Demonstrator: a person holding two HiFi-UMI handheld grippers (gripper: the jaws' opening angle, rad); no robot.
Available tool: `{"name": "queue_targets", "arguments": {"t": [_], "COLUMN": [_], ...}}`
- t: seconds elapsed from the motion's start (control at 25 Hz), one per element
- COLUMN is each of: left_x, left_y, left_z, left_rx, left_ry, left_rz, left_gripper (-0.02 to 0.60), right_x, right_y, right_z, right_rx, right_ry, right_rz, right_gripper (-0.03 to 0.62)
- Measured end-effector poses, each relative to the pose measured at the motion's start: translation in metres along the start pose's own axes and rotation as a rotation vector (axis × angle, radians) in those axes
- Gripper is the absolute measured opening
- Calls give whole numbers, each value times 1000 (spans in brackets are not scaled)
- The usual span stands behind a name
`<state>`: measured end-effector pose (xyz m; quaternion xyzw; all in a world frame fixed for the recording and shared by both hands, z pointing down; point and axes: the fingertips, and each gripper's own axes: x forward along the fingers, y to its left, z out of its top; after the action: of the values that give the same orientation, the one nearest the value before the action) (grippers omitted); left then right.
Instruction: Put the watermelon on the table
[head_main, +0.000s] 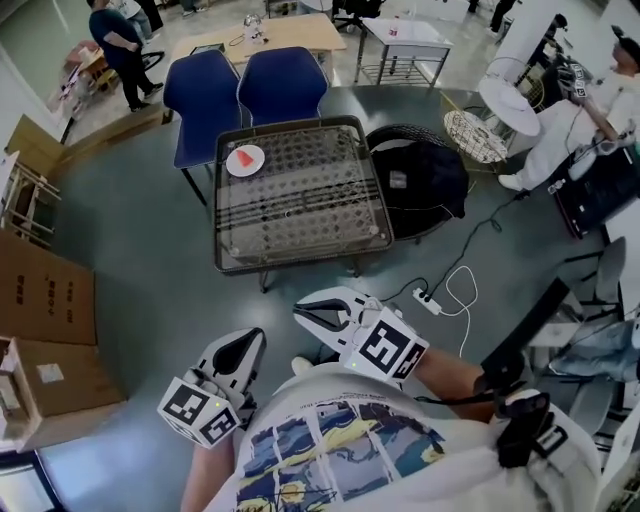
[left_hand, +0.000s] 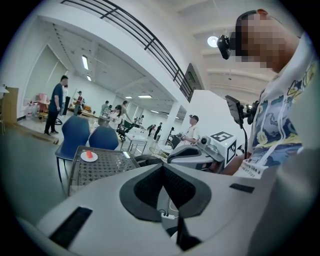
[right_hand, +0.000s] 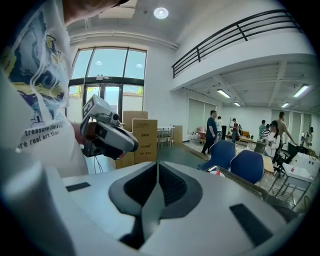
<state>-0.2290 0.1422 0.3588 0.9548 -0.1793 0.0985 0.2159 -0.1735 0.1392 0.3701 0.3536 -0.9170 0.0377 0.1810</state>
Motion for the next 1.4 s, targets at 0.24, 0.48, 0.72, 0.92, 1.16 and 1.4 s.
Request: {"name": "queue_targets", "arguments": {"t": [0.24,0.48,0.72,0.92,1.16,1.4], "left_x": [-7,-10,-18,-24,-27,-36], "left_y": [1,9,15,22,24,25], "left_z": [1,-2,-4,-6,-9,-9], "left_rx": [8,4,-1,-3,-6,-7], "left_ry": [-5,-7,-10,-9,-12,-16], "left_rz": [3,5,15,18,29,32], "left_gripper": [9,9,9,9,9,9], "right_x": [5,12,20,29,32,35], "right_y": [8,7,13,15,19,27], "right_z": [3,3,4,5,6,7], "right_rx": [-11,-27,-39,-43,-48,-59], "right_ry": [4,30,42,51,49,68], "right_rz": [11,8,16,17,31,40], "right_gripper": [20,17,14,14,12,11]}}
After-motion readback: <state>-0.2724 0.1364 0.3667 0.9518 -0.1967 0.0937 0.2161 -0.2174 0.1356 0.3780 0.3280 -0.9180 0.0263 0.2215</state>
